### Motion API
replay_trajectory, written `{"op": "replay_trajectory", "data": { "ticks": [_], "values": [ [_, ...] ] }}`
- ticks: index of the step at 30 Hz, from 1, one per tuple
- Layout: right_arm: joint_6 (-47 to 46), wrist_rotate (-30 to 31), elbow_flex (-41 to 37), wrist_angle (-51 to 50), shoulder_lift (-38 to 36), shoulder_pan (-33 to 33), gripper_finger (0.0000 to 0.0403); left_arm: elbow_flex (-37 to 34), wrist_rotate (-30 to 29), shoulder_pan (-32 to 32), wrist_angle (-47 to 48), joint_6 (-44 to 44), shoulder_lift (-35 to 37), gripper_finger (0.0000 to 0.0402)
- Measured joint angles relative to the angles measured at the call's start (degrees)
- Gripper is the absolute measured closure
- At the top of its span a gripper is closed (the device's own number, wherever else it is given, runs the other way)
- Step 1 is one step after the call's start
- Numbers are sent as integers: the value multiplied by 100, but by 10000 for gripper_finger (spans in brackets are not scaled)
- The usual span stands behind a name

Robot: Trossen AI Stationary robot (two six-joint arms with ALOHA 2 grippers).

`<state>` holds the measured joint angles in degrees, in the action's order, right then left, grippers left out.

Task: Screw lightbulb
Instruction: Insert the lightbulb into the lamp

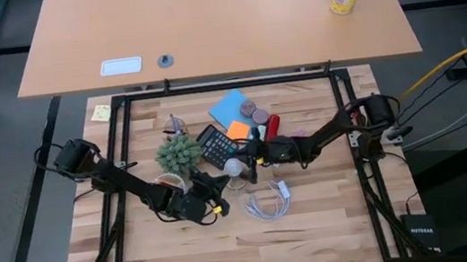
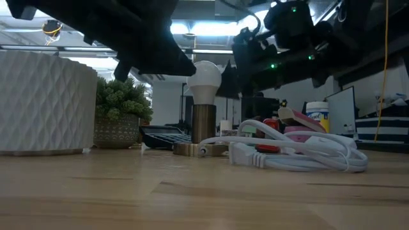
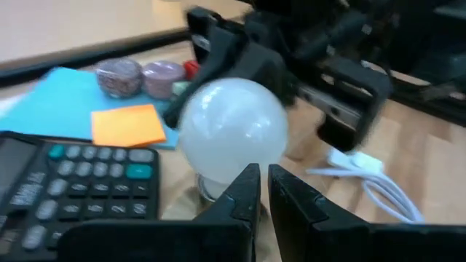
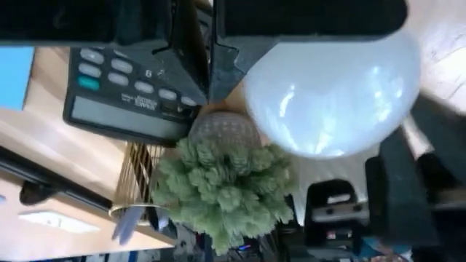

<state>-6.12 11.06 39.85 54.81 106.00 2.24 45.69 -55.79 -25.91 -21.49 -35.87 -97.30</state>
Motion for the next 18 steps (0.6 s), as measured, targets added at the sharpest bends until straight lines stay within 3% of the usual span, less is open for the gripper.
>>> {"op": "replay_trajectory", "data": {
  "ticks": [11,18],
  "values": [
    [-132,209,-19,-105,6,235,382,0,-445,38,224,-6,0,380],
    [-132,915,-21,-342,-5,640,382,0,-719,32,313,-150,0,380]
  ]
}}
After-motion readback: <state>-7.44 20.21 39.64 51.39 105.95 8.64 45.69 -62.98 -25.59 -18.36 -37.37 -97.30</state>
